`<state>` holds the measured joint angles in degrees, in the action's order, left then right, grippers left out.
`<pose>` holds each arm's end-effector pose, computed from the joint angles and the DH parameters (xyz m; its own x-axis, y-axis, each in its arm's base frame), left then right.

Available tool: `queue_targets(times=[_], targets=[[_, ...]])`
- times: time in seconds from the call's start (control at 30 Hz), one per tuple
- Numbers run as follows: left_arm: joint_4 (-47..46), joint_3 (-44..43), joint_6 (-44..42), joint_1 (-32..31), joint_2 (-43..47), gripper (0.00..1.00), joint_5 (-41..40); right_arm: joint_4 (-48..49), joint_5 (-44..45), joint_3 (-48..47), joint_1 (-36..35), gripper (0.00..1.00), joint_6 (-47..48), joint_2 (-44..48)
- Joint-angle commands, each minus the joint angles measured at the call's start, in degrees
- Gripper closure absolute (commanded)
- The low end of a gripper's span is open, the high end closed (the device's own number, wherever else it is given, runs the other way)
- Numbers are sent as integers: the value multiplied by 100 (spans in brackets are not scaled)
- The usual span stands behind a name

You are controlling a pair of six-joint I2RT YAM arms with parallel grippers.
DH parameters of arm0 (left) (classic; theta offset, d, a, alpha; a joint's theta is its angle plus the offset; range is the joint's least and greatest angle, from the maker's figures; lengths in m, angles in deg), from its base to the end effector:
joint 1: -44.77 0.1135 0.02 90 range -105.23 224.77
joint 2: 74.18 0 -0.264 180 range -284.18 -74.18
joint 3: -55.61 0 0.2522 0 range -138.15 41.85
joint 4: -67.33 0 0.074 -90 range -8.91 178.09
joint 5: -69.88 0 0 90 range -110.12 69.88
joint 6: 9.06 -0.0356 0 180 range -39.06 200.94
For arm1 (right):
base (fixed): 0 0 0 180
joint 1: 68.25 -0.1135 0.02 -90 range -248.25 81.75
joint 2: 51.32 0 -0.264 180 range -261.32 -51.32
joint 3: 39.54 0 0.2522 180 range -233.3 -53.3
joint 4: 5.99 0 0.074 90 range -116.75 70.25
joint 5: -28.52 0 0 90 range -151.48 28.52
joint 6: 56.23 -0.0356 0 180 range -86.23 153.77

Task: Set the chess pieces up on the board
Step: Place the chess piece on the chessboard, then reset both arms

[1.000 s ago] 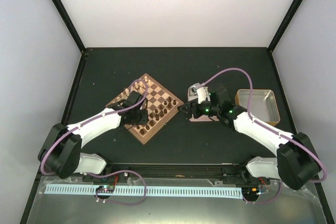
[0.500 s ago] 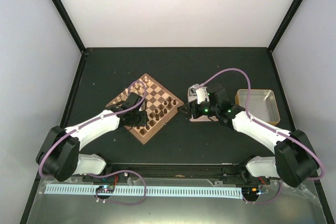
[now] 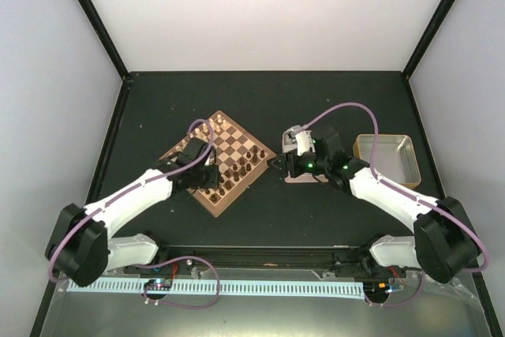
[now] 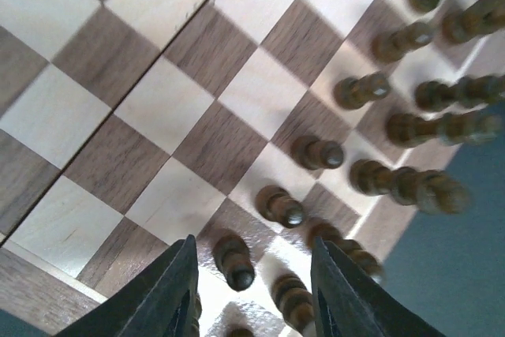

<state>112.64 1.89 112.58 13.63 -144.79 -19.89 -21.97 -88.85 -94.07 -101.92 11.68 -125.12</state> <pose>0.1923 -0.1164 0.1923 -0.9167 -0.0590 -0.3952 0.0445 0.9678 -0.2477 0.2162 0.1637 0.2228 -0.7477 -0.0968 -0.6569 -0.5651 0.6123 0.5530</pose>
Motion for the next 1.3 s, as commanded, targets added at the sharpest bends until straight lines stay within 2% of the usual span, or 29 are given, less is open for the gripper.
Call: queue_targets(times=[0.0,0.1,0.2,0.3,0.4,0.43,0.67,0.93,1.27], targets=[[190,-394,-35,39,631,56,-117,-25,454,-175,0,32,-171,326],[247,-490,-118,50,1196,51,-342,-211,1182,-162,1,32,-368,643],[218,-499,-284,57,1942,40,-666,-543,2375,-109,1,30,-654,1065],[-95,-393,-861,66,2809,27,-735,-1072,3665,-114,9,27,-895,1572],[-149,-398,-1376,65,3620,4,-794,-1571,4531,-153,14,22,-865,2172],[-113,-424,-1490,68,3862,2,-847,-1690,4689,-158,17,20,-814,2376],[454,-563,-1773,64,5202,1,-1493,-2893,5616,-273,18,1,-865,3824],[1216,-859,-1700,68,6236,1,-1861,-4019,6349,-546,14,0,-883,5367],[1730,-1251,-1609,65,6551,1,-1972,-4533,6426,-708,17,0,-1050,5896]])
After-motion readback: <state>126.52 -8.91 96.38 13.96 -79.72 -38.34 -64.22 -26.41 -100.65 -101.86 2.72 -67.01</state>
